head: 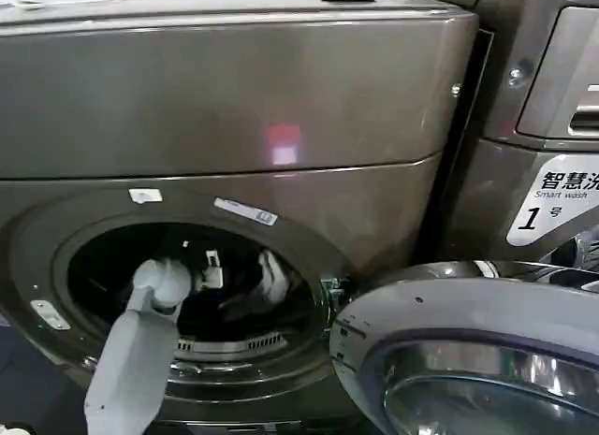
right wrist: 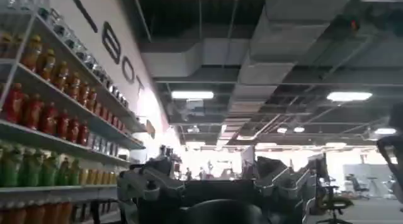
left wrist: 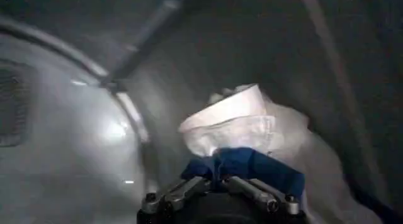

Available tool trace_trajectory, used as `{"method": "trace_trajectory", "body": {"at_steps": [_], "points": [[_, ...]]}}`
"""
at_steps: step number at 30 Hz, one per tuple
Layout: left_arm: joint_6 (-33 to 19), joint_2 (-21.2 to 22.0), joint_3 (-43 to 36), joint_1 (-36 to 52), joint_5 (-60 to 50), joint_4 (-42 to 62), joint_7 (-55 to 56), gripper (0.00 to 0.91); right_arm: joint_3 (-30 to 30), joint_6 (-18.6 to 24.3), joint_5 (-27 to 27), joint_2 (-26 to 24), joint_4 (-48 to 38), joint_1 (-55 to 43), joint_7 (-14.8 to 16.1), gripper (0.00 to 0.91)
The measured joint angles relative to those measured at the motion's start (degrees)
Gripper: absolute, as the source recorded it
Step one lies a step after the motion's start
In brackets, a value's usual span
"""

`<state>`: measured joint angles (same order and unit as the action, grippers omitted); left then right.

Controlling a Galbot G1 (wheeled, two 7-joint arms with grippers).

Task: Grasp the clothes from the dryer.

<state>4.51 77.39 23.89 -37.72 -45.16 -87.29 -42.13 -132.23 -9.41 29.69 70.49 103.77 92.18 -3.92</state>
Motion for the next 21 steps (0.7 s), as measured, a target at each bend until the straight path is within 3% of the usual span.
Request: {"method": "trace_trajectory", "body": {"at_steps": [8, 21], "points": [[9.6, 4.8, 2.2, -5.1, 9.9, -5.8, 18.4, 0.000, 0.8, 1.6, 0.0, 0.1, 1.1, -0.2, 0.4, 0.907], [15.3, 10.8, 3.8, -7.3, 23.0, -9.4, 36.8, 0.000, 2.0, 3.5, 0.0, 0.3, 1.7, 0.0, 1.0, 0.907]]}}
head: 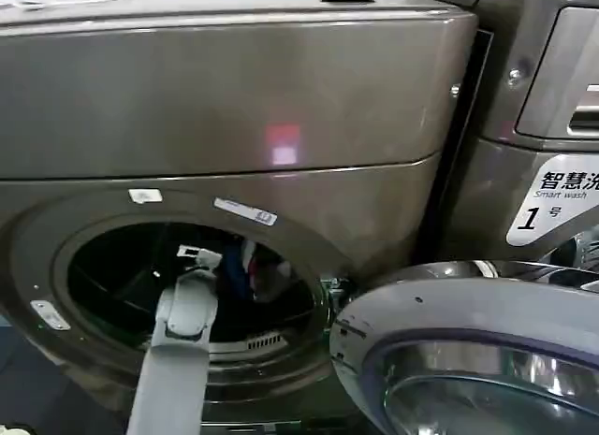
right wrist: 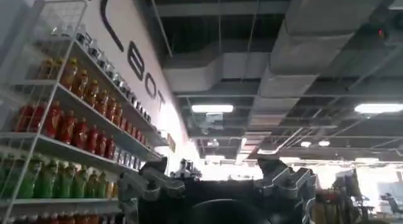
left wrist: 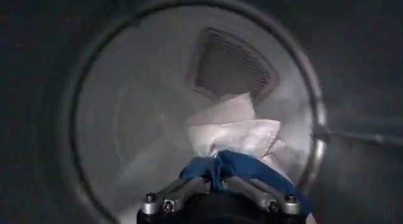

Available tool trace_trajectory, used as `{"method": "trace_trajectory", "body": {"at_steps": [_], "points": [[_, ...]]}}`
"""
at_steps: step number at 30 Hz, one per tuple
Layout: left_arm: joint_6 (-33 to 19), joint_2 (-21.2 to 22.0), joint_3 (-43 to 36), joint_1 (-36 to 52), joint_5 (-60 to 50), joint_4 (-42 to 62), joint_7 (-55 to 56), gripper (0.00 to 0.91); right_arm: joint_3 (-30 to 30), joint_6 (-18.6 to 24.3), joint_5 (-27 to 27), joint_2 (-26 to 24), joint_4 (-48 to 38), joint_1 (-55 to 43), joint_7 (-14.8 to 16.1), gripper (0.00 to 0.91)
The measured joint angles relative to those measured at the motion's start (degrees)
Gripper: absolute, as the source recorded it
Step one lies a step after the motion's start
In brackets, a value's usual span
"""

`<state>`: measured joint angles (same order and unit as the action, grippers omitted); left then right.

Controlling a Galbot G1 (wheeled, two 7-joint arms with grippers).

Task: Grasp the clothes from the dryer.

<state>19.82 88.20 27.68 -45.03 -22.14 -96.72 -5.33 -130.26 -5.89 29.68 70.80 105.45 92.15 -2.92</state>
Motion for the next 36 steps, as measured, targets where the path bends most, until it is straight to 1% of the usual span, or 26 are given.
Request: {"method": "trace_trajectory", "body": {"at_steps": [8, 18, 28, 36], "points": [[1.4, 2.2, 0.3, 0.0, 5.3, -0.8, 5.2, 0.000, 0.2, 0.3, -0.2, 0.3, 0.4, 0.0, 0.2, 0.907], [2.4, 2.3, 0.0, 0.5, 8.5, -0.9, 7.6, 0.000, 0.4, 0.6, -0.3, 0.5, 0.9, -0.5, 0.5, 0.907], [2.7, 2.2, -0.2, 0.2, 9.9, -0.9, 8.4, 0.000, -0.6, -1.8, -1.2, 0.2, 2.5, -0.8, 0.8, 0.907], [2.8, 1.9, -0.2, 0.3, 10.6, -1.0, 8.7, 0.000, -0.8, -3.0, -1.6, -0.2, 3.3, -1.0, 1.0, 0.907]]}}
